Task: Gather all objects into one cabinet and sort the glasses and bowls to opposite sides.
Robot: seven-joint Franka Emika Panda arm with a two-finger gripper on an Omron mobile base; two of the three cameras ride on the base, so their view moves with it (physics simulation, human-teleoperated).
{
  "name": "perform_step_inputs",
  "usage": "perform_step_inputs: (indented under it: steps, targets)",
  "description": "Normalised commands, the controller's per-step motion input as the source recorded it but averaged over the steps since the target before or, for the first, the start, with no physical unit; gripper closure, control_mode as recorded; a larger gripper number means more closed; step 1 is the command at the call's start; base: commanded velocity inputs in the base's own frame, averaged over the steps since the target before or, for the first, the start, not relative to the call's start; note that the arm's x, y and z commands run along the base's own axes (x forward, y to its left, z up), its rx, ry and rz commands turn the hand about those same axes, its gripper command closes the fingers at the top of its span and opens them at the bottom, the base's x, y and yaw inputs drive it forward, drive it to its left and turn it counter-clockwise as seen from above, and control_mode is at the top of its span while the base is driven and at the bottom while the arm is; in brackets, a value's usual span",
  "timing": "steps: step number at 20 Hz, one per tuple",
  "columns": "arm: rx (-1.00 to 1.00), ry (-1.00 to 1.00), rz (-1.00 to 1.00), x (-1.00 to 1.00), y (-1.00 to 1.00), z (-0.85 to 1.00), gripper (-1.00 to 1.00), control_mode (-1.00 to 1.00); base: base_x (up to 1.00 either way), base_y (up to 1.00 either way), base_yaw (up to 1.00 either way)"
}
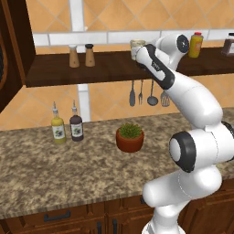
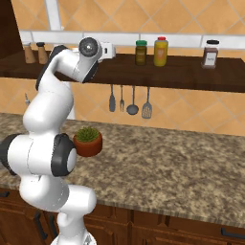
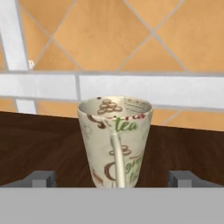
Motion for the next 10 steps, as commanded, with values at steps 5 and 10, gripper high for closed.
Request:
perform_step_inputs:
  steps: [5, 10]
  targets:
    - [0.00, 0.00, 0.00, 0.17, 0.02, -0.04, -1.00, -1.00, 0.00, 0.00, 0.00]
    - [0.00, 0.00, 0.00, 0.00, 0.00, -0.12, -1.00, -1.00, 0.00, 0.00, 0.00]
